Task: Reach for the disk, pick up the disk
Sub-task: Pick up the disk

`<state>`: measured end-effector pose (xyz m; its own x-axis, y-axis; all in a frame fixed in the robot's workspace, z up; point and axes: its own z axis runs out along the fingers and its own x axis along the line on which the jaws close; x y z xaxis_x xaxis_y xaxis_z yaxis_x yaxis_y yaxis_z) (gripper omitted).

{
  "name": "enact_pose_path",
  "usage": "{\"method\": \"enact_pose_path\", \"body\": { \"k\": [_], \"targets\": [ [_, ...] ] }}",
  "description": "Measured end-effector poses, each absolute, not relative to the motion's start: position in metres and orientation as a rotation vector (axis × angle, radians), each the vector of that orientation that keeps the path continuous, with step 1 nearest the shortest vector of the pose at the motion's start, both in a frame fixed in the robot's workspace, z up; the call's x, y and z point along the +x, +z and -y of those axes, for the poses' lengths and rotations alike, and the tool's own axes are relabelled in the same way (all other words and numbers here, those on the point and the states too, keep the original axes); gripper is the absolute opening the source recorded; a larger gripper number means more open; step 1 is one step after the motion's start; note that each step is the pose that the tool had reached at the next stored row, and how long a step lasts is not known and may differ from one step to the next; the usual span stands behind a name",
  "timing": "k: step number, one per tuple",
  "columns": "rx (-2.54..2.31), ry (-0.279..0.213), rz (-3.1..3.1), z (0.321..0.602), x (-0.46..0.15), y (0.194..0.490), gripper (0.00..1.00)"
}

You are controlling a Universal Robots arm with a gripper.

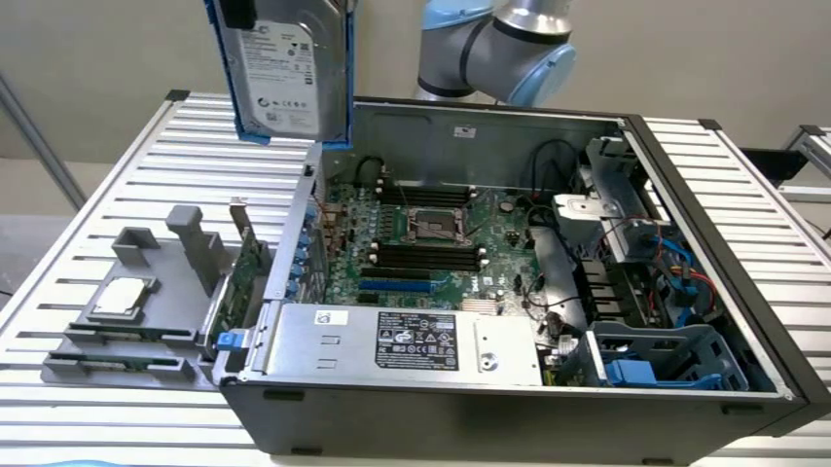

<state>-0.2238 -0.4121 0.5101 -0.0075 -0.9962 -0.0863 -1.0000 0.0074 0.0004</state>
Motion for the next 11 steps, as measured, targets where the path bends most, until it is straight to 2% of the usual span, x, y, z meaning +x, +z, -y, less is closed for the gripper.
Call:
{"method": "enact_pose_path", "body": {
  "k": [11],
  "targets": [
    [-2.169, 0.094, -2.185, 0.438, -0.185, 0.509, 0.33]
  ]
}}
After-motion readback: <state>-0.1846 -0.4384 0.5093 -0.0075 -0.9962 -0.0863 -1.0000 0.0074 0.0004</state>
